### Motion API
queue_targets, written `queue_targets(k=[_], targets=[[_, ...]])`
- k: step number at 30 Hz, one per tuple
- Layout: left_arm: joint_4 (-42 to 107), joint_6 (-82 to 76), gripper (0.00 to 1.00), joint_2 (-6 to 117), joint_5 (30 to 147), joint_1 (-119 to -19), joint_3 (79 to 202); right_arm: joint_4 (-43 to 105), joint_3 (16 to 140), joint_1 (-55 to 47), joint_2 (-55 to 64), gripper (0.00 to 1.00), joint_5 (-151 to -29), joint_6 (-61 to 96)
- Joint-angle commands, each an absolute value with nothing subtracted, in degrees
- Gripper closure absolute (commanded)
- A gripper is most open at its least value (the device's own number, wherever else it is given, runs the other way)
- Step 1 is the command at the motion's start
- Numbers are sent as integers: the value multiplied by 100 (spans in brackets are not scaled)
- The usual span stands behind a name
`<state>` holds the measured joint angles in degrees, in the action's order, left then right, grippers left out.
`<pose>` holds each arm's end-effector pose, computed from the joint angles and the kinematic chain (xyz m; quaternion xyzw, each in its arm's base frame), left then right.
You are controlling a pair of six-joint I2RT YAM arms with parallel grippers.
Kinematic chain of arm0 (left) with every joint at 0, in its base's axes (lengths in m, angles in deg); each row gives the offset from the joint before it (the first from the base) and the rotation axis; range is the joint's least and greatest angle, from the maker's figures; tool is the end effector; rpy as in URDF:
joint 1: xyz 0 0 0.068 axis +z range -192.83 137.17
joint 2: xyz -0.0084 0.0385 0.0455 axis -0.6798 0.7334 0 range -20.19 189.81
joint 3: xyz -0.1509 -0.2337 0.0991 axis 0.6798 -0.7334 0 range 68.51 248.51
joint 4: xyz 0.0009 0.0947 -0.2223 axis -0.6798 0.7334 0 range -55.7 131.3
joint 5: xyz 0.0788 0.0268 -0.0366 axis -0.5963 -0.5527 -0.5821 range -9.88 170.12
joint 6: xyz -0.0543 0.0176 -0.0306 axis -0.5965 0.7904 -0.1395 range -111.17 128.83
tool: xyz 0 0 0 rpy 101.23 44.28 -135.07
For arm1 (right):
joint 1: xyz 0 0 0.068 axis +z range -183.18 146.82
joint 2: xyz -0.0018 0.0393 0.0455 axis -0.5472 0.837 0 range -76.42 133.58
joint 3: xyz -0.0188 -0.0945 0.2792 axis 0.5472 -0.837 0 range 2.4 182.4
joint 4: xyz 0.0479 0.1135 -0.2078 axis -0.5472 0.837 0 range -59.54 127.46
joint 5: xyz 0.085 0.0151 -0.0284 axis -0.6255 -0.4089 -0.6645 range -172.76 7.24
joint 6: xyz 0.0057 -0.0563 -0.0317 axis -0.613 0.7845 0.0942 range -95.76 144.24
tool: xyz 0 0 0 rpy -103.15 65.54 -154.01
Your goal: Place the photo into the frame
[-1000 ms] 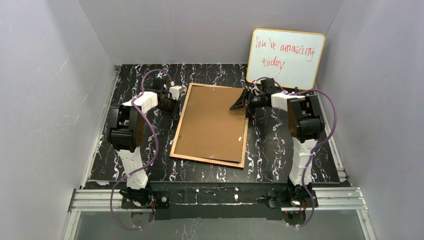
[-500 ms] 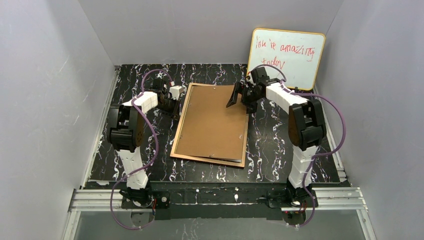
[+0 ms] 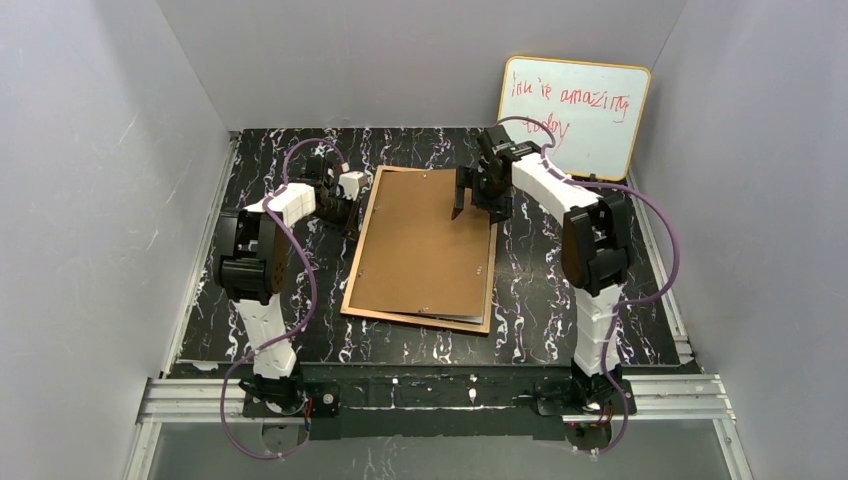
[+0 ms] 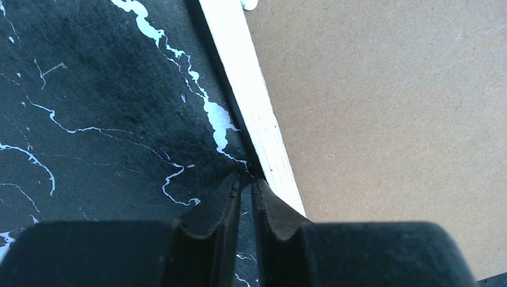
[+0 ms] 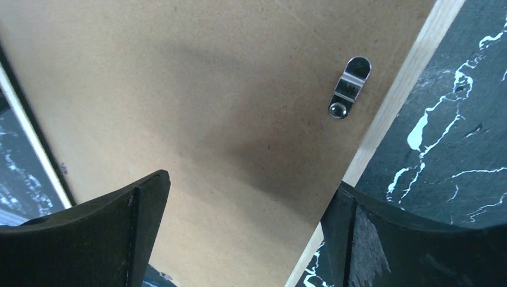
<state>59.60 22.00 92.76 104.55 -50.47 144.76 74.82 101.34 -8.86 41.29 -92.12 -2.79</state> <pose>0.3972 -0.0743 0.1864 0.2217 0.9235 -0.1936 0.2461 0.3981 0.1889 0.2420 0.0040 0.9696 0.1718 0.1743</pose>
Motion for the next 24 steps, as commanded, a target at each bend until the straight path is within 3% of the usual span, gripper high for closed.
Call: queue_targets(k=[1,17,21,24], targets=[[6370,2309,88,9312,10361,-5135,14272,8052,10724,-743,4452,1,-8761,11],[6458,2341,89,9256,10402,-5094,14259,9358,11896,-401,4746,1,-7520,204],[6576,2366,89,9192,10436,-5066,14347,9152,11758,-390,4363,1,-7376,167],[6735,2413,88,9148,10554,-5048,14424,8242,11211,-406,3740,1,-7943,206]])
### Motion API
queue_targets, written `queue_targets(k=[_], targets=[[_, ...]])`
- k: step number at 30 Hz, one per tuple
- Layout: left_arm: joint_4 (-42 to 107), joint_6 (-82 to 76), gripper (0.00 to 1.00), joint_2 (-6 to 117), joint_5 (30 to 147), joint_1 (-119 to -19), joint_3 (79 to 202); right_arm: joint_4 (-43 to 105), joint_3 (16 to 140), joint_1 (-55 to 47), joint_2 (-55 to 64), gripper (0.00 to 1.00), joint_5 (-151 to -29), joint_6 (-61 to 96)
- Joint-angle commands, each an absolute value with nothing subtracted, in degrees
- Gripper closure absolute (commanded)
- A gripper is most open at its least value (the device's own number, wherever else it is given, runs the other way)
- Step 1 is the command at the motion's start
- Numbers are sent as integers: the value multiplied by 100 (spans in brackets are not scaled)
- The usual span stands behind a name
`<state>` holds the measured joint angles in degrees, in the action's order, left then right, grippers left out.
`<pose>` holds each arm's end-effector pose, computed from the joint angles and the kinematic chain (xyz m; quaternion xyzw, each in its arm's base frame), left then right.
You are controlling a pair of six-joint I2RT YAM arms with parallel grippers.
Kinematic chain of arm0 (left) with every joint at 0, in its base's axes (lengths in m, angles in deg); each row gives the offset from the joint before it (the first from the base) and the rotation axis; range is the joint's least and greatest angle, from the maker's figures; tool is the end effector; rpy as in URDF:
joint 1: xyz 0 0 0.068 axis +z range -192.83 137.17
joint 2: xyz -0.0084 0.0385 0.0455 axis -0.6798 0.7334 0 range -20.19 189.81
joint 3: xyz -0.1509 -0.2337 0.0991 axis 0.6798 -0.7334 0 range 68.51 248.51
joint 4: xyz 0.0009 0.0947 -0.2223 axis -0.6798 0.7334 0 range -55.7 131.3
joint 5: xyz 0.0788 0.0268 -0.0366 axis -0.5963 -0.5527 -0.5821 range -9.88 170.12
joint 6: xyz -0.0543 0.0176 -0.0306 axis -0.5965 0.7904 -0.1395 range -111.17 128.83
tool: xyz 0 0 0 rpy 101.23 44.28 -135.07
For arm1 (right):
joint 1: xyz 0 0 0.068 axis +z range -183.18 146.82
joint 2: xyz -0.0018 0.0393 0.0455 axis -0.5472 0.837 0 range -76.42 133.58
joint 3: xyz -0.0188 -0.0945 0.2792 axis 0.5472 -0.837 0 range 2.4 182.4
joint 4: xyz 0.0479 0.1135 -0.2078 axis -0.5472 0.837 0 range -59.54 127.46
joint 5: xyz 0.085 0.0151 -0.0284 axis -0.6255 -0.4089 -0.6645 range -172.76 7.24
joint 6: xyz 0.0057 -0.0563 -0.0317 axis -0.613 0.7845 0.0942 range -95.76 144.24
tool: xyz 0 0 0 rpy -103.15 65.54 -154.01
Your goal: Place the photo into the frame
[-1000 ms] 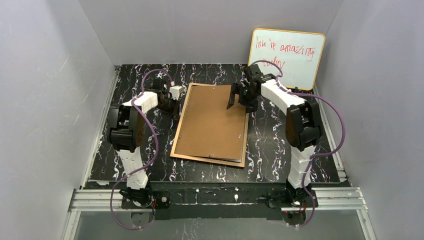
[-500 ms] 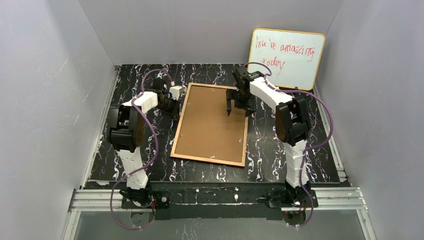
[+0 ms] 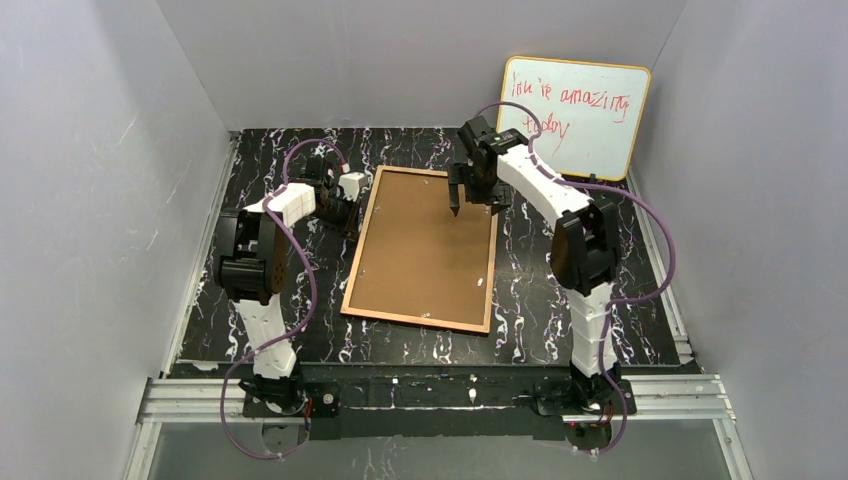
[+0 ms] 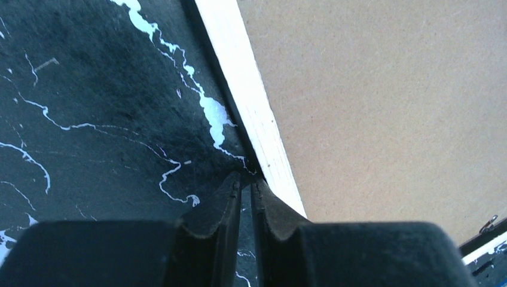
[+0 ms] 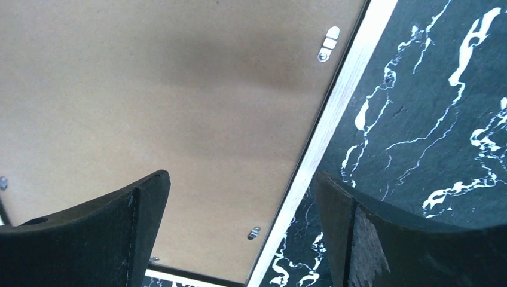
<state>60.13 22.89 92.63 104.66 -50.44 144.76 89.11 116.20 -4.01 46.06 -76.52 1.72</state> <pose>0.3961 -0.0741 0.1867 0.2282 0.9225 -0.1929 0.2444 0.3976 0.2156 0.2666 -0.0461 0.9780 0.0375 0.1999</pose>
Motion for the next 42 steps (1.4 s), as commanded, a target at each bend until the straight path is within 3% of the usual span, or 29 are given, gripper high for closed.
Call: queue_targets(k=[1,9,12,15,19,29,42], targets=[[6785,2429,88,9118,10597,-5047,14432,7908,10829,-448,3506,1,-8303,149],[6946,2491,87,8993,10890,-5047,14272,5107,8309,-1024,2343,1,-11427,-1085],[6978,2459,87,8890,11022,-5040,14169,4460,7787,-570,1989,4,-10982,-1415],[7001,2402,88,8824,11142,-5034,14049,4074,7476,-22,1945,22,-10752,-1793],[7092,2366,89,8789,11380,-4991,13904,3307,6956,599,1896,33,-10144,-2280],[7268,2766,89,8788,11639,-4664,13532,2549,7162,1960,2704,34,-9031,-2852],[7236,2715,89,8659,12363,-4643,13264,2258,7056,2147,3058,36,-9072,-3108]])
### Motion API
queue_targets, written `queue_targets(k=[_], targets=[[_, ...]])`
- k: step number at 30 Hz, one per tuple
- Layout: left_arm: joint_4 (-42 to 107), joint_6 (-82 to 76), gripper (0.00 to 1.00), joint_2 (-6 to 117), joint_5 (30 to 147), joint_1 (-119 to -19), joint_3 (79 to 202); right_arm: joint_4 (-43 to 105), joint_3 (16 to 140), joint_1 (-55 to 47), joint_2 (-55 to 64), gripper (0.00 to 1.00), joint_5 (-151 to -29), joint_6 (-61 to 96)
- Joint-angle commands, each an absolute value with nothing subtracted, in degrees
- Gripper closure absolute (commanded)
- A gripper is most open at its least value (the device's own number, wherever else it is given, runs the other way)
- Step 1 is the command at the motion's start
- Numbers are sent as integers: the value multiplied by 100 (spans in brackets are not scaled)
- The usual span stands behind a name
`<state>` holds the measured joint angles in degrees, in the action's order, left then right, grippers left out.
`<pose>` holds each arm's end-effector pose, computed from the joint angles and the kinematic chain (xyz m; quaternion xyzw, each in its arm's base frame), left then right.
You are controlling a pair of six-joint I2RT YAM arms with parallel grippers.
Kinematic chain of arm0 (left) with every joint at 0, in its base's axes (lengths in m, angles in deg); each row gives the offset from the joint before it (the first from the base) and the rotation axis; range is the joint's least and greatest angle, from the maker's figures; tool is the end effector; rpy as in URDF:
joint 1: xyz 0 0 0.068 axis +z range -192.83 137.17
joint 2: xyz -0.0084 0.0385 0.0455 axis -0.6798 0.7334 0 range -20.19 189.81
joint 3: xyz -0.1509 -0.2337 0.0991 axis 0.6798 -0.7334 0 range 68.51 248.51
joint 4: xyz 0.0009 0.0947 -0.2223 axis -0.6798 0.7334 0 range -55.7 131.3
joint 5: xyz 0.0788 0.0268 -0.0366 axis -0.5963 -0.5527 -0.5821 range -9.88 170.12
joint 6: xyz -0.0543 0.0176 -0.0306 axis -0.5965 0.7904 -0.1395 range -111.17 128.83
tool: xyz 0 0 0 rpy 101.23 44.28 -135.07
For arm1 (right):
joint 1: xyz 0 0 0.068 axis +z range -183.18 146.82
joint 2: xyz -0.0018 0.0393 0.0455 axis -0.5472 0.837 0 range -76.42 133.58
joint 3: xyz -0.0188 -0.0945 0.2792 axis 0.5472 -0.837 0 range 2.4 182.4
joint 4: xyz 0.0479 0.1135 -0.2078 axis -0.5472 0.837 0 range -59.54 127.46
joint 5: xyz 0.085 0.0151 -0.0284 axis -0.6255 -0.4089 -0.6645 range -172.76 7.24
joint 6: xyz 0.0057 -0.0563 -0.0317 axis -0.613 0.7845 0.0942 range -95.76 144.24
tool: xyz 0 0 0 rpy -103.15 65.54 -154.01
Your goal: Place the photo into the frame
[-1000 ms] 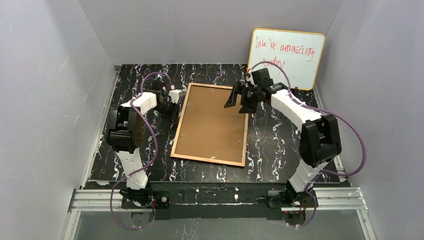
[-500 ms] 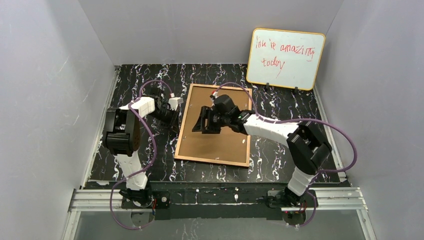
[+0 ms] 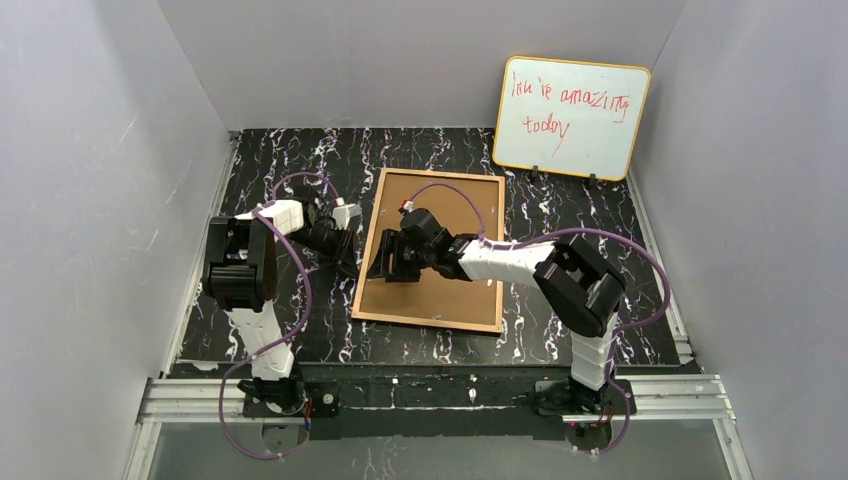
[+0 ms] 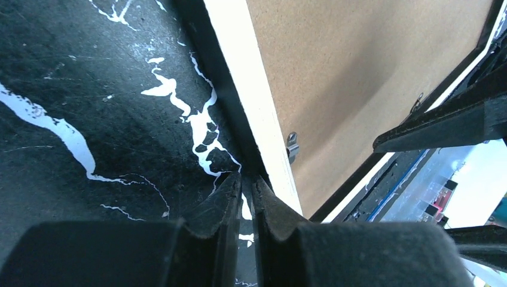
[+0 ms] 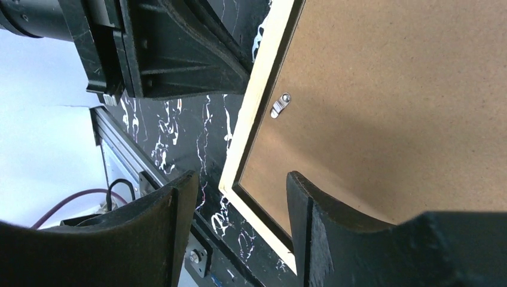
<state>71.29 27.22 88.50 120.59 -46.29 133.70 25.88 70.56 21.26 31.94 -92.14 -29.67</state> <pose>0.3316 -0.0529 0.1641 0.2054 0.9127 -0.3316 0.1219 0.2380 0.3471 0.2153 -0.0414 0.8863 0.4118 0.2076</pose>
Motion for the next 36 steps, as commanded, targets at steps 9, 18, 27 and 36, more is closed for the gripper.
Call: queue_targets(k=[9,18,27,36], targets=[[7527,2901,88,8660,12469,-4594,13570,2109,6896,2249,3037,36,-8919,-3287],[7777,2965,72,8809,12634,-4490,14085,1820,6739,2254,3167,38,-8845,-3445],[7614,2866,70,9289,12958,-4495,14019,1710,6778,2272,3370,41,-8835,-3520],[7618,2864,83,9548,13095,-4489,14056,1668,6788,2334,3513,42,-8739,-3561]])
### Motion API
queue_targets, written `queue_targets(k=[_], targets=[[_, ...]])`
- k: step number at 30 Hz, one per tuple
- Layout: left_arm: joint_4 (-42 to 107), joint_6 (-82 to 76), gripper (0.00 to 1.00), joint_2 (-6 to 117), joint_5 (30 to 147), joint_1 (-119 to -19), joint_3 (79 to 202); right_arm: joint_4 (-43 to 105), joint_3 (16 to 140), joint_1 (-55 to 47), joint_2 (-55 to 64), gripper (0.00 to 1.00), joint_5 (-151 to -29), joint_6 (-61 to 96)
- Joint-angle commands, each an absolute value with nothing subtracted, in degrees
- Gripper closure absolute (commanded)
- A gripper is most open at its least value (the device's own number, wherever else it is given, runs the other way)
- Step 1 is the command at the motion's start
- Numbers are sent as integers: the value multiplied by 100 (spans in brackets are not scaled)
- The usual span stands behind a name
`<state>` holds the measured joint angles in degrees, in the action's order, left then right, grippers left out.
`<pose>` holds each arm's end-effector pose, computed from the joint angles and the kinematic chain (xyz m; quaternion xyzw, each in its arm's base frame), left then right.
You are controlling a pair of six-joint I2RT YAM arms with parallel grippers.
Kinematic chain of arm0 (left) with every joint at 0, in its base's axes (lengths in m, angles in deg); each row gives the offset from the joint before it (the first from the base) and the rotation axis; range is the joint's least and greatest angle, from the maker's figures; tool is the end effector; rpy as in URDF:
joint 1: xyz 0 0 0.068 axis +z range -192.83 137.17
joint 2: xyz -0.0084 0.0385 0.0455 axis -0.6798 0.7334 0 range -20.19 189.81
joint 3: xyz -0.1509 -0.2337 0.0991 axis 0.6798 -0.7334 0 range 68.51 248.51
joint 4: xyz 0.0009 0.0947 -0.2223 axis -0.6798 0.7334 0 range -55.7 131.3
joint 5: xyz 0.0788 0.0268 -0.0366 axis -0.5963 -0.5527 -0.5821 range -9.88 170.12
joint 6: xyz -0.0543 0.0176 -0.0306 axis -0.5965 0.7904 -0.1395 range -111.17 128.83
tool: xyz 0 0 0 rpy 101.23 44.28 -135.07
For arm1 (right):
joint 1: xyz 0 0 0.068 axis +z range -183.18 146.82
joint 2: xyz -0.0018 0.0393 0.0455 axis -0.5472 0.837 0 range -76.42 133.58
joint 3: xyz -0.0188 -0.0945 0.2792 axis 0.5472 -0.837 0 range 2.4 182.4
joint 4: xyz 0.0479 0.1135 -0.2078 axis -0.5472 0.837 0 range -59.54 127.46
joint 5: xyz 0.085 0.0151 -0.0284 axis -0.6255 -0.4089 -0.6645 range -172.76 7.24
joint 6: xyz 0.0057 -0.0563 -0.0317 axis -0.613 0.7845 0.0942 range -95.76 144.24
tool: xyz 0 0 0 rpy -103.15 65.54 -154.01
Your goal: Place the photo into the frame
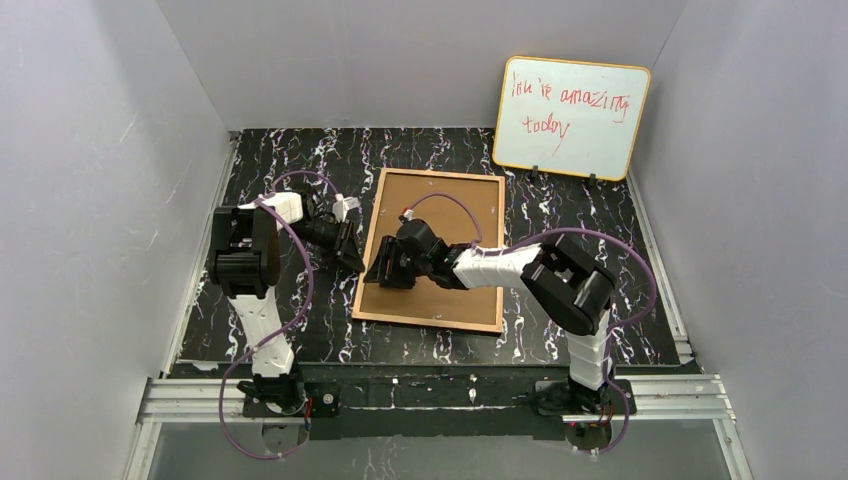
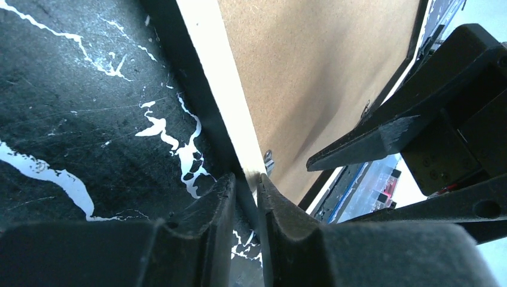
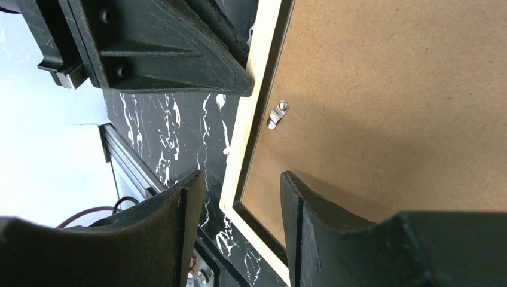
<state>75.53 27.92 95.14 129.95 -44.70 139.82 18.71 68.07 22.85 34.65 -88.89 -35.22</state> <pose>0.3528 -0.0501 0.1545 0.1820 0.8879 -0.4105 0.1002 0.2339 0.3567 0.1954 0.0011 0.8806 0.4239 0.2118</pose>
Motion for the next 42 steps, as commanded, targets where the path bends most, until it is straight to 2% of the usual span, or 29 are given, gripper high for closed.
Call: queue_targets(k=[1,42], targets=[[7622,2868,84,9548,13085,-4499,14042,1662,6807,2336,3543,43,-8749,-3561],[7389,2895,92,9410,12934,-4522,13731,1723,7527,2330,4351,54,-8302,-3108]])
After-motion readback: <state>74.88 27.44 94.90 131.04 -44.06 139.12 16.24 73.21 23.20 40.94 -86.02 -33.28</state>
